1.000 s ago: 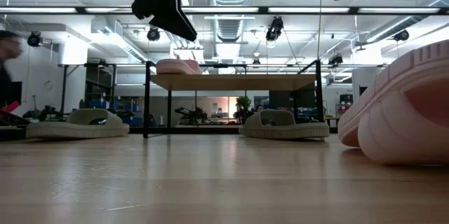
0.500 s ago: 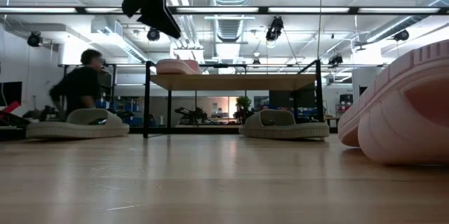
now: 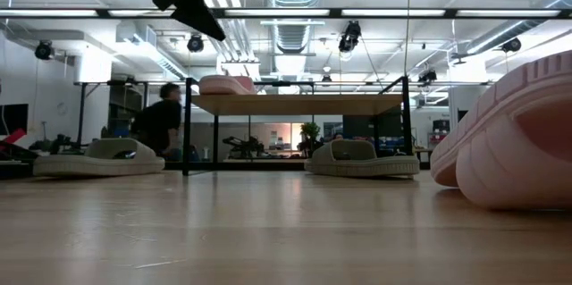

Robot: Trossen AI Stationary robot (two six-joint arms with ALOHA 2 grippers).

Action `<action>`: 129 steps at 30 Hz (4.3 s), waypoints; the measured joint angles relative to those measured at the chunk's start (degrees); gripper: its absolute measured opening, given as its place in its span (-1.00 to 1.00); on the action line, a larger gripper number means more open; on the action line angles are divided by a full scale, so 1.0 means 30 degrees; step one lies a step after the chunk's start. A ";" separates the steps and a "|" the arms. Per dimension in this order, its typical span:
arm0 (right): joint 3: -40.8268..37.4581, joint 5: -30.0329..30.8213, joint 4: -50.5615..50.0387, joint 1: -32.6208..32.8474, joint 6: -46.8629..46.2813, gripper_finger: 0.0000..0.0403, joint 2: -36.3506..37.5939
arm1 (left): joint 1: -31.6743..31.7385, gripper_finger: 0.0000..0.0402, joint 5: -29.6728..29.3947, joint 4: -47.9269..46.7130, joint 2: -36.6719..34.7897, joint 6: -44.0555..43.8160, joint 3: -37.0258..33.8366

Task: Pick and place slides into the shelf
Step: Put the pink slides on the shelf

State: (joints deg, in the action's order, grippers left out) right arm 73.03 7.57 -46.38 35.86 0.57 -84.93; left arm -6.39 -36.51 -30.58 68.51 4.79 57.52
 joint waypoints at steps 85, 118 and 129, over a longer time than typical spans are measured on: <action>1.5875 0.6616 -1.4434 0.5026 -1.5944 0.26 -1.7929 | -0.0007 0.02 -0.0627 0.2015 0.0197 -0.3466 -0.1510; 1.5252 0.6831 -1.4541 0.4946 -1.7151 -0.54 -1.7915 | -0.0007 0.02 -0.0380 0.2661 0.0189 -0.3980 -0.2354; 1.5656 0.6421 -1.4734 0.4914 -1.7831 -0.79 -1.7818 | 0.0000 0.02 -0.0380 0.2905 0.0248 -0.3969 -0.2406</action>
State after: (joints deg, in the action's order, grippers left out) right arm 119.99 26.83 -90.58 50.60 -52.92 -138.38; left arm -6.39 -37.65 -21.87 69.25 -7.12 50.30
